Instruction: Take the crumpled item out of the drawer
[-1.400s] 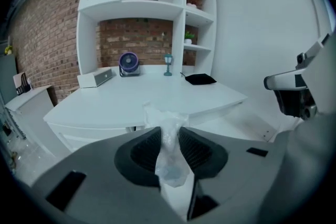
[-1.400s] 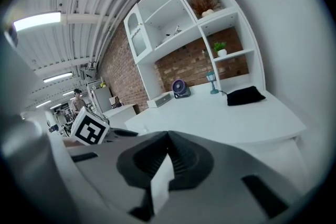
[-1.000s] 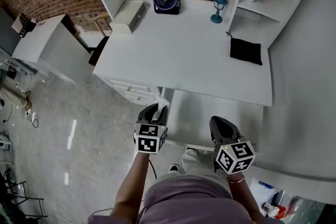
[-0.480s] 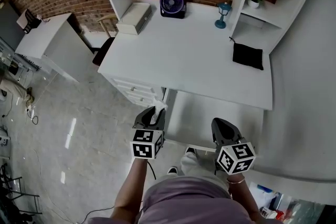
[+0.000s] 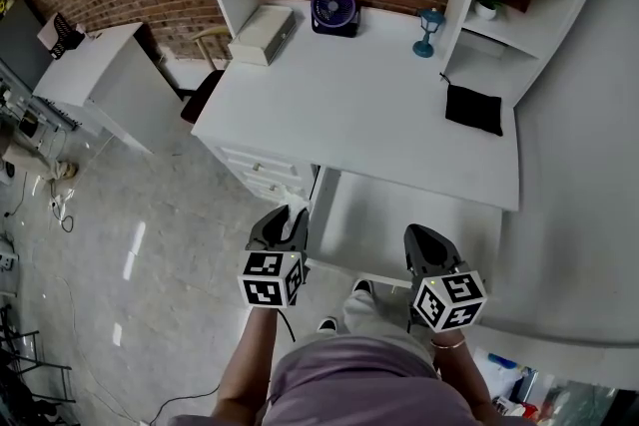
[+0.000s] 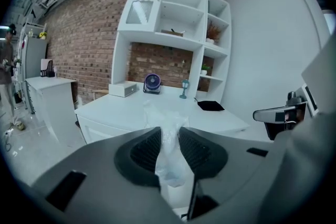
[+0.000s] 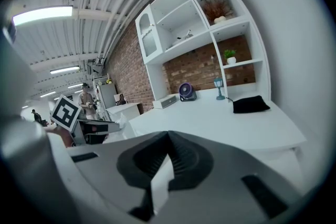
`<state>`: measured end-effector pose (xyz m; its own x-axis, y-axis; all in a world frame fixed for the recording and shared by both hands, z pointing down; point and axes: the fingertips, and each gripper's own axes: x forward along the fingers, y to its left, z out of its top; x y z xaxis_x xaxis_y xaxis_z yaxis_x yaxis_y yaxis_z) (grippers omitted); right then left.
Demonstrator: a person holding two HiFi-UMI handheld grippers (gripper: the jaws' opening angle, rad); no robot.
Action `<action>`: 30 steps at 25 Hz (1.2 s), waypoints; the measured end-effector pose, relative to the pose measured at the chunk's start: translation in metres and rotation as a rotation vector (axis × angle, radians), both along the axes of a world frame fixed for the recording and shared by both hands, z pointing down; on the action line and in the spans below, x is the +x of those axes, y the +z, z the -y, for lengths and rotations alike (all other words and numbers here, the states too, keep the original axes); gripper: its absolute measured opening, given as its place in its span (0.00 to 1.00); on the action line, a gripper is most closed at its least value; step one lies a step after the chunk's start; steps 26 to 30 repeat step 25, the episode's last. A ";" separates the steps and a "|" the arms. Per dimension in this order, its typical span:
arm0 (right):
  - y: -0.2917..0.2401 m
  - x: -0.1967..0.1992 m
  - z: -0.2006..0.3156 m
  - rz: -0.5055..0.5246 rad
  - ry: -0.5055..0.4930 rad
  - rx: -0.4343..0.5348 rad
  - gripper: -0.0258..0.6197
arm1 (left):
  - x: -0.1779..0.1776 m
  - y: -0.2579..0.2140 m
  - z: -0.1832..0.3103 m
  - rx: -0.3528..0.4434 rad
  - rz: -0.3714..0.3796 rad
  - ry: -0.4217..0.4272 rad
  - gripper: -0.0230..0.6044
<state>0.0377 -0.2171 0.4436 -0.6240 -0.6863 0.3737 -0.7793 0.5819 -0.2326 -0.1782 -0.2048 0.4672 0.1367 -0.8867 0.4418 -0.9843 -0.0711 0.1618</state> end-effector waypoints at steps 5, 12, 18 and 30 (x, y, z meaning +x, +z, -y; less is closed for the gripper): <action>-0.001 -0.002 0.000 -0.002 -0.002 0.005 0.04 | -0.003 -0.004 -0.007 0.011 -0.008 -0.019 0.22; -0.004 -0.006 -0.004 0.004 -0.016 -0.003 0.04 | -0.007 -0.011 -0.014 0.019 -0.012 -0.035 0.22; -0.002 -0.006 -0.004 0.012 -0.025 -0.015 0.04 | -0.007 -0.013 -0.016 0.025 -0.008 -0.038 0.22; -0.001 -0.006 0.000 0.016 -0.032 -0.012 0.04 | -0.008 -0.013 -0.015 0.030 -0.012 -0.053 0.22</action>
